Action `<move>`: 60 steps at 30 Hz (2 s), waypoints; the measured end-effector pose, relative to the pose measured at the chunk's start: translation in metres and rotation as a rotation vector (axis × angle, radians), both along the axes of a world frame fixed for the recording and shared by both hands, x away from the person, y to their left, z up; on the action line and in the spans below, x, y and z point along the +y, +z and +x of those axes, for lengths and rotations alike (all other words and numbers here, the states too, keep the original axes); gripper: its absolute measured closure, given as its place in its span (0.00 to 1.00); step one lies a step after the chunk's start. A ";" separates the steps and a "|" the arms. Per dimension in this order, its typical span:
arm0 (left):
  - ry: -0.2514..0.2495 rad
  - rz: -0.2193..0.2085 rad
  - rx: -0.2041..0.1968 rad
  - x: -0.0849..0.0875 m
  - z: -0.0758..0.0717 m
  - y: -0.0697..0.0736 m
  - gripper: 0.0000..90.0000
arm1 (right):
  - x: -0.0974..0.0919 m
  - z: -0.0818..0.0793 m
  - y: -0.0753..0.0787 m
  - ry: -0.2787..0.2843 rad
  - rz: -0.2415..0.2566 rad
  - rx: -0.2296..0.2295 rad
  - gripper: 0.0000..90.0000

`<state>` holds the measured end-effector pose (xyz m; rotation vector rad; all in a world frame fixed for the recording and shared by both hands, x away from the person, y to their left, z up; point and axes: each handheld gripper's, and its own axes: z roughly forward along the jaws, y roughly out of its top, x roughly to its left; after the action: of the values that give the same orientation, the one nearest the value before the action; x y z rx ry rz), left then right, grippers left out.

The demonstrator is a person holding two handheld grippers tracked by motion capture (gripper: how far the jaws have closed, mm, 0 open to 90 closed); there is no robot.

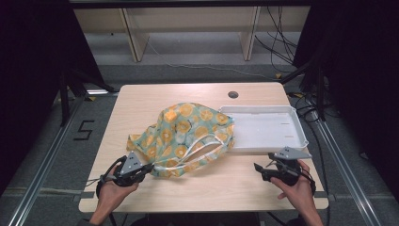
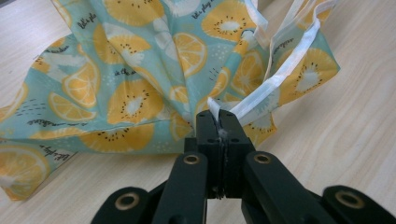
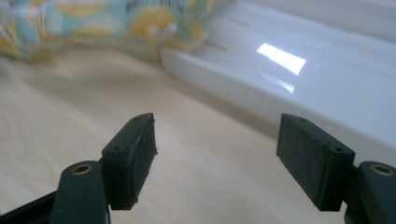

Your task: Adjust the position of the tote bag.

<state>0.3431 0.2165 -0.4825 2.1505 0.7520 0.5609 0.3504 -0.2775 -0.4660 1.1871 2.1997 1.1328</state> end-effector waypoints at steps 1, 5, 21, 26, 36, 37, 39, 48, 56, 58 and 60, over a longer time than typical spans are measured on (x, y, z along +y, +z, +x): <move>0.007 -0.003 0.002 0.000 0.000 -0.001 0.99 | 0.003 0.006 0.005 0.003 0.007 -0.002 0.33; -0.015 0.026 0.003 0.003 0.001 0.001 0.98 | 0.016 0.034 0.019 0.000 0.013 -0.019 0.34; -0.007 0.014 0.016 0.001 0.000 -0.004 0.98 | 0.082 0.129 0.024 0.032 0.040 0.106 0.38; -0.004 0.012 0.017 0.001 0.000 -0.002 0.98 | 0.091 0.141 0.011 0.050 0.014 0.151 0.69; 0.089 -0.058 -0.046 0.018 0.007 0.010 0.98 | 0.112 0.120 0.052 0.202 -0.008 -0.060 1.00; 0.089 -0.042 -0.062 0.022 0.010 0.012 0.98 | 0.117 0.115 0.058 0.210 0.006 -0.087 1.00; 0.091 -0.012 -0.073 0.029 0.015 0.014 0.98 | 0.124 0.107 0.071 0.252 0.003 -0.132 1.00; 0.202 -0.020 -0.082 0.051 0.028 0.016 0.98 | 0.139 0.073 0.081 0.342 0.028 -0.094 1.00; 0.278 -0.031 -0.051 0.066 0.037 0.004 0.97 | 0.138 0.026 0.043 0.410 -0.001 -0.030 1.00; 0.266 -0.031 -0.038 0.067 0.037 0.003 0.97 | 0.138 0.021 0.035 0.420 -0.006 -0.010 1.00; 0.264 -0.024 -0.029 0.066 0.036 0.001 0.96 | 0.139 0.019 0.028 0.422 -0.005 -0.003 1.00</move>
<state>0.3791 0.2823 -0.4810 2.0299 1.0293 0.7140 0.3694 -0.1385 -0.4384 0.7316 2.5210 1.2799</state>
